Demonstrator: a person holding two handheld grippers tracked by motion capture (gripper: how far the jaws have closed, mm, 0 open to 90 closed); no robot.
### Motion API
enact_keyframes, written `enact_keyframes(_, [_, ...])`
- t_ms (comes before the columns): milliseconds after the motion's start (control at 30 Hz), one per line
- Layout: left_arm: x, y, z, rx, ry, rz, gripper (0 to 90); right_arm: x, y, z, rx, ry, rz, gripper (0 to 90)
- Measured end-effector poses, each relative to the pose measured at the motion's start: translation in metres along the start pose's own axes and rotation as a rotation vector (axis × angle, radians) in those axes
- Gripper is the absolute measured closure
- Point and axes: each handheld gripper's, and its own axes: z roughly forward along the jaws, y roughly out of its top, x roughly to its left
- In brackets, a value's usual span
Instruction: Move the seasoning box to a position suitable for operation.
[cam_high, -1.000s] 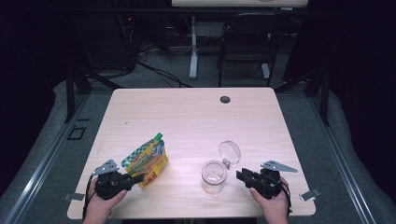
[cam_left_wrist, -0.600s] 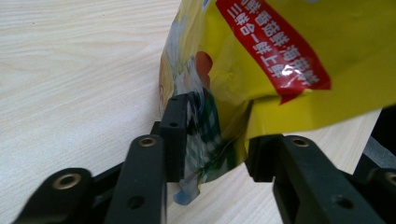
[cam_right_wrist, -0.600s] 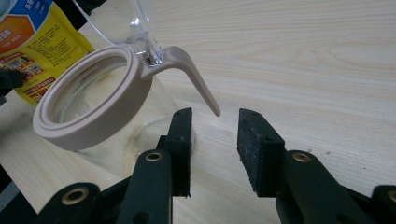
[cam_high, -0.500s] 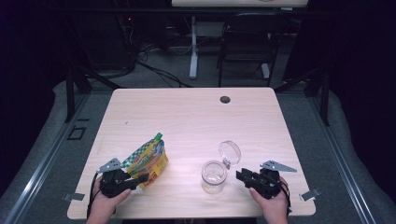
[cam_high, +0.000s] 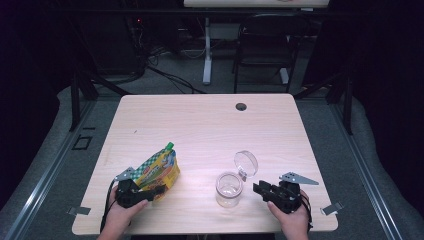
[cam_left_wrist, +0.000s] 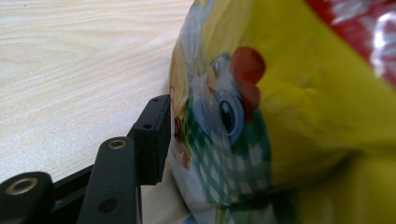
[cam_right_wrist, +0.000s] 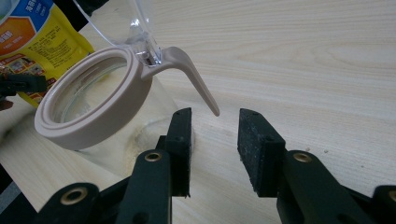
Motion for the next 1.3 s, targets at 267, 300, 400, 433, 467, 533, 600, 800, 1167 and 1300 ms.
enact_keyframes(267, [-0.006, -0.004, 0.005, -0.068, 0.045, -0.007, 49.1, 0.0, -0.001, 0.0, -0.002, -0.001, 0.005, 65.2])
enact_keyframes(300, [-0.006, -0.005, 0.007, -0.082, 0.05, -0.013, 49.1, 0.0, -0.001, 0.0, -0.002, -0.001, 0.005, 65.2])
enact_keyframes(400, [-0.003, -0.006, 0.01, -0.079, 0.041, -0.017, 49.0, 0.0, -0.001, 0.0, -0.005, 0.003, 0.005, 65.1])
enact_keyframes(433, [-0.003, -0.007, 0.011, -0.086, 0.046, -0.017, 49.0, 0.0, -0.001, 0.0, -0.004, 0.003, 0.005, 65.1])
enact_keyframes(467, [-0.003, -0.007, 0.012, -0.087, 0.042, -0.01, 49.0, 0.0, -0.001, 0.0, -0.004, 0.003, 0.006, 65.2])
enact_keyframes(533, [-0.002, -0.007, 0.012, -0.1, 0.039, -0.008, 48.9, 0.0, -0.001, 0.001, 0.001, 0.003, 0.003, 65.2])
enact_keyframes(600, [-0.002, -0.007, 0.013, -0.105, 0.037, -0.004, 48.9, 0.001, -0.001, 0.001, 0.004, 0.001, 0.001, 65.1])
enact_keyframes(800, [-0.001, -0.008, 0.014, -0.119, 0.028, -0.007, 48.7, 0.0, -0.001, 0.001, 0.005, 0.001, 0.002, 65.1])
enact_keyframes(1167, [0.0, -0.01, 0.016, -0.132, 0.021, -0.006, 50.7, 0.001, -0.001, 0.001, 0.0, -0.001, 0.004, 65.1])
enact_keyframes(1300, [0.0, -0.011, 0.016, -0.14, 0.022, -0.007, 51.6, 0.001, -0.001, 0.001, 0.001, 0.0, 0.002, 65.1])
